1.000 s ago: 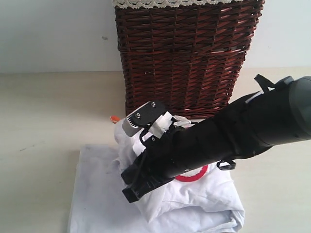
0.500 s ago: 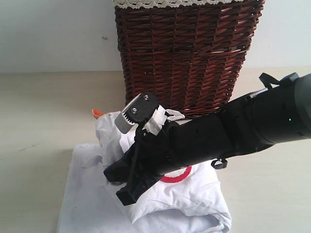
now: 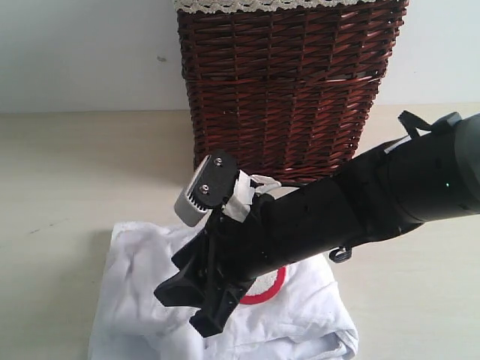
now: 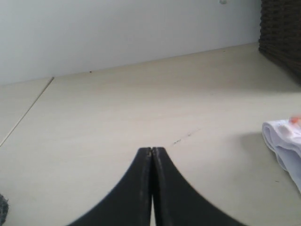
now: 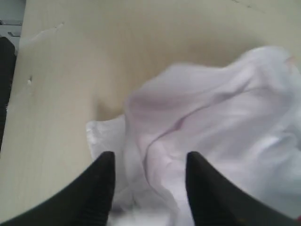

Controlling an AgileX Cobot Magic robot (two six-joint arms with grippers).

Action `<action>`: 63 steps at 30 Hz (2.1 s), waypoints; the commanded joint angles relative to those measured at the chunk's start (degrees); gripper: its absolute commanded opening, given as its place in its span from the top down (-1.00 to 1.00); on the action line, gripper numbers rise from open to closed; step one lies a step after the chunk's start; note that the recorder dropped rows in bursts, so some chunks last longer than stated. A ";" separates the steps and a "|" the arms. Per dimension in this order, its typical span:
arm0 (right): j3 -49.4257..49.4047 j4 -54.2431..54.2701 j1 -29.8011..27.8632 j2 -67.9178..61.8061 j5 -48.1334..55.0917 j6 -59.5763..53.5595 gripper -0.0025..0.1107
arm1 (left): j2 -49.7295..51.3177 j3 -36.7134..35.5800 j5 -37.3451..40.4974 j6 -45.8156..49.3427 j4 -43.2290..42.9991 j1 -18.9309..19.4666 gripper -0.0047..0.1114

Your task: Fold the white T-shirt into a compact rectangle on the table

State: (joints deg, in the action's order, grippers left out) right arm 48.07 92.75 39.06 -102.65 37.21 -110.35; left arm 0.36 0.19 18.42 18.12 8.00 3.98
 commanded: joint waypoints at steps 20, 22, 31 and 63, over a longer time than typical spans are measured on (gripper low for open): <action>0.32 -37.91 0.09 -1.70 -25.58 34.12 0.96 | -0.36 -0.19 -0.48 0.06 0.17 0.00 0.90; 0.32 -40.59 0.09 -3.49 -26.91 34.46 0.96 | -0.36 -0.19 -0.48 0.06 0.17 0.00 0.90; 0.32 -71.06 -5.27 -4.58 -16.27 62.32 0.96 | -0.36 -0.19 -0.48 0.06 0.17 0.00 0.90; 0.95 -21.84 -2.12 -1.61 -20.05 -10.43 0.05 | -0.36 -0.19 -0.48 0.04 0.17 0.00 0.90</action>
State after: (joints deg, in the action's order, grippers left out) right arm 48.50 68.17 36.78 -102.83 16.65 -115.65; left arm 0.36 0.19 18.42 18.12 8.00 3.98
